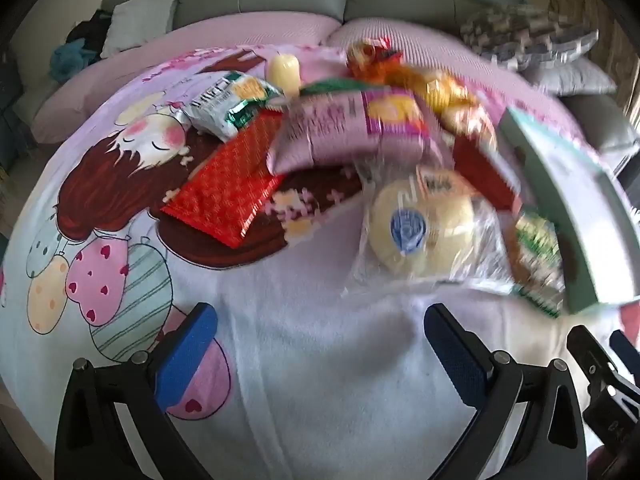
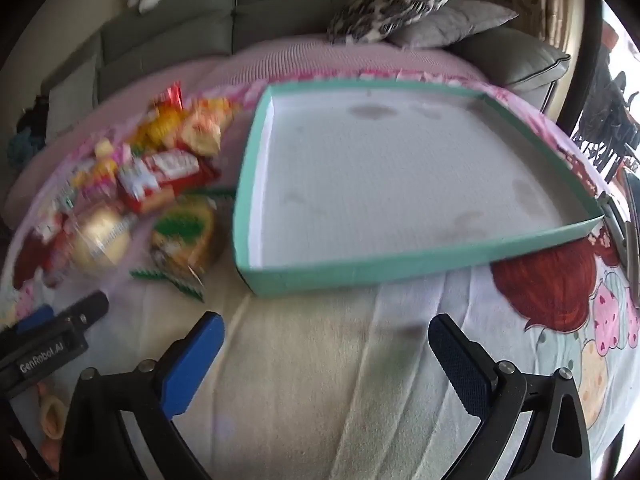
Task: Organize snacks
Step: 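Move both grippers toward the snack pile beside the teal-rimmed tray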
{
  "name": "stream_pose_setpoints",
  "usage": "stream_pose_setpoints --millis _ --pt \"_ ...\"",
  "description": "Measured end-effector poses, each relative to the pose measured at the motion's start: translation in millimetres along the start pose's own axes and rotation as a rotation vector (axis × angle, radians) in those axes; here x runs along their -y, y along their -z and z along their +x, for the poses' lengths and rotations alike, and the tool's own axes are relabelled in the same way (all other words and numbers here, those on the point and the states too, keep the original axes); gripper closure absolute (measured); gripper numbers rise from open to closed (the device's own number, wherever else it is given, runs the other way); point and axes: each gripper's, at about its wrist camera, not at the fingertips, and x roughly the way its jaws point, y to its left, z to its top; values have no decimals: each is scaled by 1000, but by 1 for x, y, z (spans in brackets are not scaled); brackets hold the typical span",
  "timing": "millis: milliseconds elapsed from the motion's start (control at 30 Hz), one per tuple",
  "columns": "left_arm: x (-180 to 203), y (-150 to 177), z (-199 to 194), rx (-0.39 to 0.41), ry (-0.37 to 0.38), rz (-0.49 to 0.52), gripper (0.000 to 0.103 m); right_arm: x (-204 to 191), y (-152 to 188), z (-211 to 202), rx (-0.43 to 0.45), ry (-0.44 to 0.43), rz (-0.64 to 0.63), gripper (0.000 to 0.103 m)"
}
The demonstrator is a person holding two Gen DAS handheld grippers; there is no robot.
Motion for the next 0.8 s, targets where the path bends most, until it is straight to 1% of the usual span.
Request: stream_pose_setpoints --millis 100,133,167,233,333,433,467,500,567,600,700,800 --pt "-4 -4 -13 43 13 -19 0 -2 -8 -16 74 -8 0 0" --pt "-1 2 -28 63 6 -9 0 -3 -11 -19 84 -13 0 0" --pt "1 5 -34 67 6 -4 0 -4 -14 -21 90 -19 -2 0" --pt "-1 -9 -29 30 -23 22 0 -7 -21 -24 99 -26 -4 0" --pt "1 -16 -44 18 -14 41 0 -10 -31 -27 95 -30 1 0" --pt "0 -31 -57 36 -8 47 0 -13 -40 -31 82 -46 21 0" --pt "0 -36 -60 47 -15 56 0 -16 -42 -32 73 -49 25 0" --pt "0 -42 -63 64 -6 48 0 -16 -44 -32 64 -49 25 0" --pt "1 -52 -62 62 6 29 0 -20 -50 -31 53 -44 12 0" --pt "6 -57 -62 74 -8 30 0 -23 -54 -31 49 -43 5 0" --pt "10 -71 -57 69 36 0 0 -27 -64 -32 40 -55 -2 0" --pt "15 -79 -52 64 65 -11 0 -31 -77 -33 51 -47 -8 0"
